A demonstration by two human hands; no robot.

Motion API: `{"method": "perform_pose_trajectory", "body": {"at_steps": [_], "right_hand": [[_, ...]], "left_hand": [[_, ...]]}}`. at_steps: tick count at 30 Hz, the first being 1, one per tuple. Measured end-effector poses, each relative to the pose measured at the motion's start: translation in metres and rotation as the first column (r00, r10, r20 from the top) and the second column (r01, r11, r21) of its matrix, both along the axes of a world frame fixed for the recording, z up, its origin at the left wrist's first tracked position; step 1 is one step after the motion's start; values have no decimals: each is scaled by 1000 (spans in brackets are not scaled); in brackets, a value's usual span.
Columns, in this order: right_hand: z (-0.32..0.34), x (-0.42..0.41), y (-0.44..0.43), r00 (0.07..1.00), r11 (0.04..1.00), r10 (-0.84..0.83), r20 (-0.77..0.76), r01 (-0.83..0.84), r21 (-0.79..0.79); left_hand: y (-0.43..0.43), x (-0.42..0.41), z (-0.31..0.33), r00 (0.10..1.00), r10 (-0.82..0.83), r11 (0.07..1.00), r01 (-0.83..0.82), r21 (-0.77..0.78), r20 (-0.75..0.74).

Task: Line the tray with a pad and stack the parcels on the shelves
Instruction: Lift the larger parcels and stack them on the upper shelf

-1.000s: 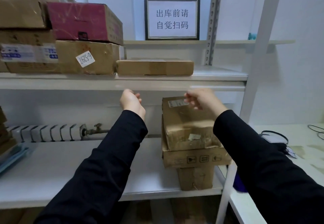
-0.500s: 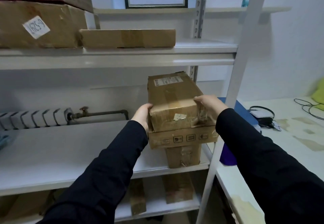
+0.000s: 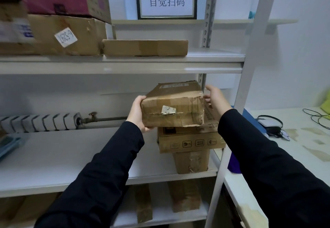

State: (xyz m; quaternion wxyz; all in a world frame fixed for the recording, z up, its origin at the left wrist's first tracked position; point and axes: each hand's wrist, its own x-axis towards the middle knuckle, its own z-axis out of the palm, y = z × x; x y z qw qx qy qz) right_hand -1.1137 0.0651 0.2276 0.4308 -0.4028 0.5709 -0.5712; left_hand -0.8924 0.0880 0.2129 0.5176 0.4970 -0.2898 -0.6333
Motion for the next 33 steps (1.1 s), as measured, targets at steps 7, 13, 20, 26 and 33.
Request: {"method": "perform_pose_trajectory", "body": {"at_steps": [7,13,20,26,33], "right_hand": [[14,39,37,995,999,10,97,-13,33],[33,85,78,983,998,68,169,-67,-14],[43,129,138,966,999,-35,256,43,-26],[53,167,180,972,985,-137,189,154,-80],[67,191,225,979,980,-176,103,184,-78]], "left_hand": [[24,57,13,998,59,998,-59,11,19],[56,95,33,998,-32,999,34,-43,50],[97,132,46,992,-91,991,99,-91,87],[126,156,47,999,-37,995,38,-97,17],[154,166,48,1000,-22,993,22,-113,3]]}}
